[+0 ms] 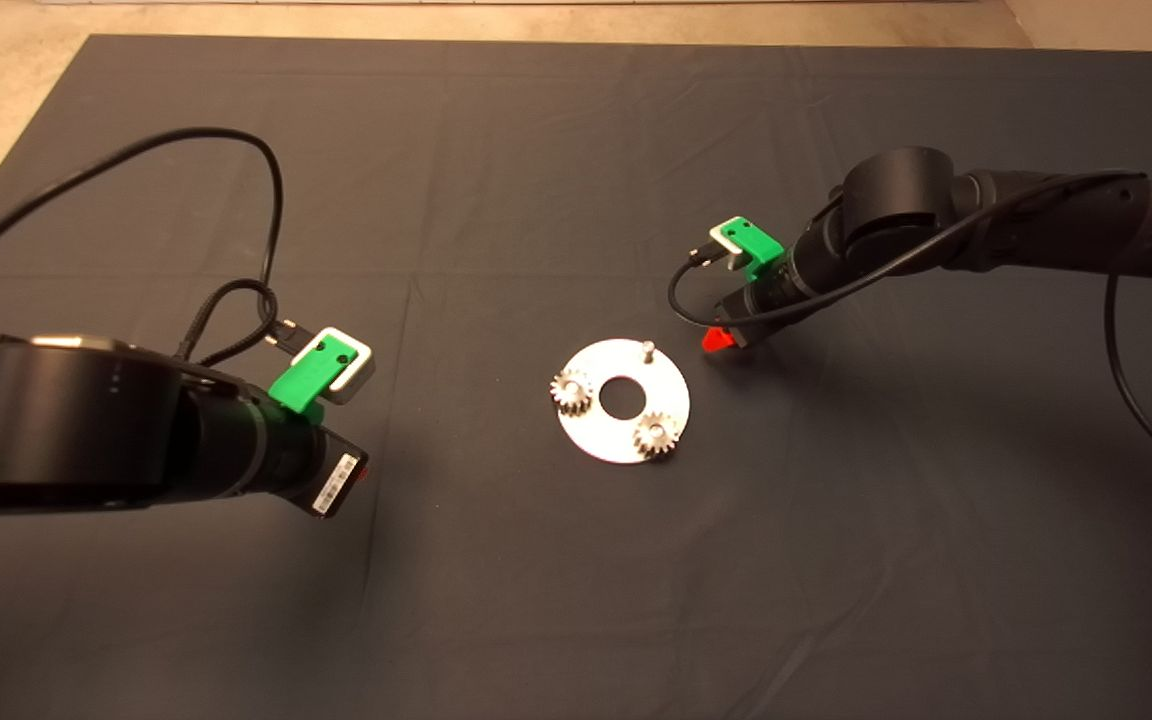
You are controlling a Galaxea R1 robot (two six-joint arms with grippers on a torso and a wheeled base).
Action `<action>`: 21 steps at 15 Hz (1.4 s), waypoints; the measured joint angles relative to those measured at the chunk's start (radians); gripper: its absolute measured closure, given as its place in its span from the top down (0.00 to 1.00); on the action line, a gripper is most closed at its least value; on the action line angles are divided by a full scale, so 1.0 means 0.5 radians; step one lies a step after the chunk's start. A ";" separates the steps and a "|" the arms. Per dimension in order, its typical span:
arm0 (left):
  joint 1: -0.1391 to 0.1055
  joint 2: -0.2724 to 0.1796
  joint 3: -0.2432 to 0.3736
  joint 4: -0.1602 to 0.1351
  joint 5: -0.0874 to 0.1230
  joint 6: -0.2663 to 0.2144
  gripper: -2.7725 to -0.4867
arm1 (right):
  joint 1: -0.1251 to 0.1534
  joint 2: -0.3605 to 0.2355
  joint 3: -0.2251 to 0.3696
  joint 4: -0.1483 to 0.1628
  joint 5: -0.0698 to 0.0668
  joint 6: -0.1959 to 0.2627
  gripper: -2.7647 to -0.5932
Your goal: Install three planetary gears onto the carrier pins
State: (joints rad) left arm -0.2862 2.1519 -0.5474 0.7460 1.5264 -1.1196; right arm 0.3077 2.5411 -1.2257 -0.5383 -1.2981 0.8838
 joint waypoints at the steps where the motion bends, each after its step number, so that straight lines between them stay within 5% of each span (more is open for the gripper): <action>1: 0.000 0.001 0.001 0.000 -0.002 0.000 0.36 | 0.000 0.000 -0.004 0.000 0.000 0.000 0.64; 8: 0.000 0.001 0.001 0.000 -0.002 0.000 0.36 | -0.006 -0.002 -0.033 -0.001 -0.003 -0.003 0.51; 14: 0.000 -0.004 0.001 0.000 -0.002 0.000 0.36 | -0.065 -0.001 -0.040 -0.002 0.000 -0.008 0.42; 18: 0.000 -0.005 0.001 0.000 -0.002 0.000 0.36 | -0.062 -0.001 -0.068 0.000 0.039 -0.008 0.35; 21: 0.000 -0.004 0.001 0.000 -0.002 0.000 0.36 | -0.050 -0.001 -0.096 -0.001 0.042 -0.009 0.30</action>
State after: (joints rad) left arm -0.2862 2.1498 -0.5470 0.7460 1.5255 -1.1194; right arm 0.2828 2.5406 -1.2738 -0.5387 -1.2771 0.8795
